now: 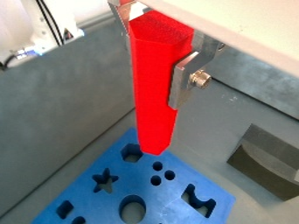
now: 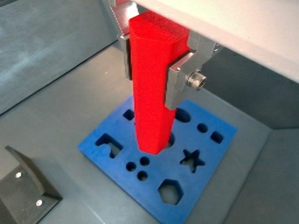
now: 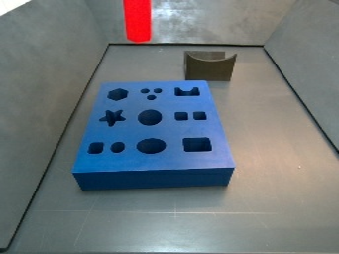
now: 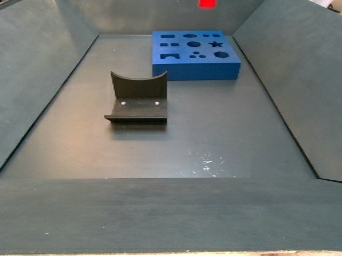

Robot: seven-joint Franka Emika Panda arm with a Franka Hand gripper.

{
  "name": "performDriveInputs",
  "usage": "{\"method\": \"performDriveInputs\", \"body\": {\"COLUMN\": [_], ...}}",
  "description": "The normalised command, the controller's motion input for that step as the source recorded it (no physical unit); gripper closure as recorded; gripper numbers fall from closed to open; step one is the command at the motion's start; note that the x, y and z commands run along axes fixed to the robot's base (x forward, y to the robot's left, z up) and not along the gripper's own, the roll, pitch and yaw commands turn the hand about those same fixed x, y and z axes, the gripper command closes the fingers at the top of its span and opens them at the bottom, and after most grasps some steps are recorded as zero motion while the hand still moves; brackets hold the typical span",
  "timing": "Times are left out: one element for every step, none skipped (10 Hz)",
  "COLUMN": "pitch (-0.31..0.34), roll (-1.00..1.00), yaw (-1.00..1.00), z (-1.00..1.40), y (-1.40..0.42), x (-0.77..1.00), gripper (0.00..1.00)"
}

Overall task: Pick up the hexagon object. Move up. Move to above the board. Insert the hexagon object.
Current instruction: Insert the hexagon object.

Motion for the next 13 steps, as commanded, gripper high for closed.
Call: {"method": "performDriveInputs", "body": {"pitch": [-0.074, -0.051, -0.011, 0.000, -0.129, -0.094, -0.207, 0.000, -0.119, -0.040, -0.053, 0.000, -0.003], "roll": [-0.18, -0.19, 0.00, 0.03, -0.03, -0.13, -0.25, 0.01, -0.04, -0.14, -0.29, 0.00, 0.00], "yaw": [0.69, 0.45, 0.00, -0.05, -0.19, -0.22, 0.00, 0.00, 0.00, -0.05, 0.16, 0.00, -0.03], "z": [-0.66, -0.43, 0.00, -0.04, -0.68, -0.86, -0.33, 0.00, -0.64, -0.91, -0.08, -0.03, -0.55], "y": [0.21, 0.00, 0.00, 0.11, 0.14, 0.13, 0.07, 0.00, 0.00, 0.00, 0.05, -0.01, -0.12], "x": [0.01, 0.04, 0.00, -0.12, -1.00, -1.00, -0.39, 0.00, -0.25, -0.44, 0.00, 0.00, 0.05], "gripper": [1.00, 1.00, 1.00, 1.00, 1.00, 1.00, 1.00, 1.00, 1.00, 1.00, 1.00, 1.00, 1.00]}}
